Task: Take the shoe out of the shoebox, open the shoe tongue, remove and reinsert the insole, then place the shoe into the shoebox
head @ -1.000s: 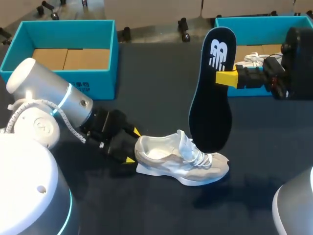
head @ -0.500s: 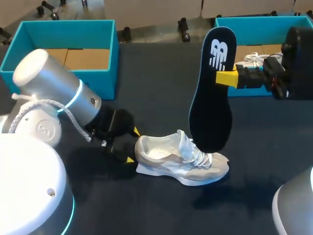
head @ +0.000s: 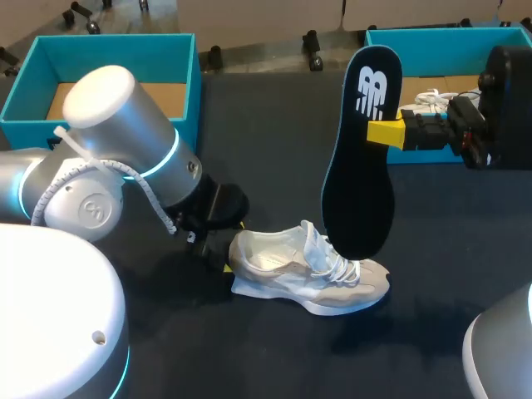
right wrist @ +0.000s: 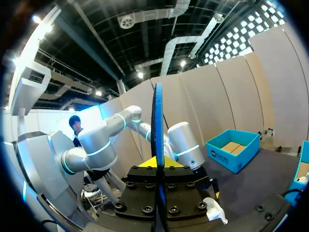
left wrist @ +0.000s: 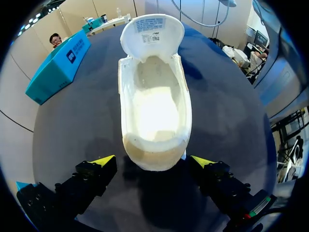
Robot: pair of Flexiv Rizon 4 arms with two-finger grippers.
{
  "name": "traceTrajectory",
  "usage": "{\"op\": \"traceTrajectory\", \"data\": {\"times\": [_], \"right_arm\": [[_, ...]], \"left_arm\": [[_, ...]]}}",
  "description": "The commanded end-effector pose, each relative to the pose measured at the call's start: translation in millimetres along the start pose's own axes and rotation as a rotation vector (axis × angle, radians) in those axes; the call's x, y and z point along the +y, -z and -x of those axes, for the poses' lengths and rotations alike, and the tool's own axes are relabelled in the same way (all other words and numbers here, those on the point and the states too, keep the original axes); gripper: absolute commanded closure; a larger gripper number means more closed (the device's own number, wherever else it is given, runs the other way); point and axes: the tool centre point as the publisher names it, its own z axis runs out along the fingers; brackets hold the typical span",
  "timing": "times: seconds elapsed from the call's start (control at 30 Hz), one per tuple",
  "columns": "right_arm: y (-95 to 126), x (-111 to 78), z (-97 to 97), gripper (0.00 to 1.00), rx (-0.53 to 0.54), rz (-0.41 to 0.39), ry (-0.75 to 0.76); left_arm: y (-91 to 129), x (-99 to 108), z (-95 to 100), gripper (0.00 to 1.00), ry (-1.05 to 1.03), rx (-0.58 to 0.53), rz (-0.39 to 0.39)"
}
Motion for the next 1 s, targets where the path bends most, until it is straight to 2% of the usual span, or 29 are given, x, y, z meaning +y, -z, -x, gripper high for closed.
{"op": "traceTrajectory", "data": {"times": [0.03,0.4,0.63,0.77,1.0], "right_arm": [[2.9,-4.7,-5.3,1.00,-0.009,0.006,0.000],[2.9,-4.7,-5.3,1.00,-0.009,0.006,0.000],[2.9,-4.7,-5.3,1.00,-0.009,0.006,0.000],[2.9,-4.7,-5.3,1.00,-0.009,0.006,0.000],[2.9,-4.7,-5.3,1.00,-0.009,0.006,0.000]], "left_arm": [[1.8,-2.0,0.5,0.00,-0.009,0.006,0.041],[3.8,-7.7,-3.1,0.00,-0.034,-0.041,0.196],[4.3,-10.0,-2.8,0.00,-0.045,-0.040,0.240],[8.3,-12.0,-0.9,0.00,-0.042,-0.034,0.232],[40.8,-29.8,2.0,0.00,-0.100,-0.011,0.142]]}}
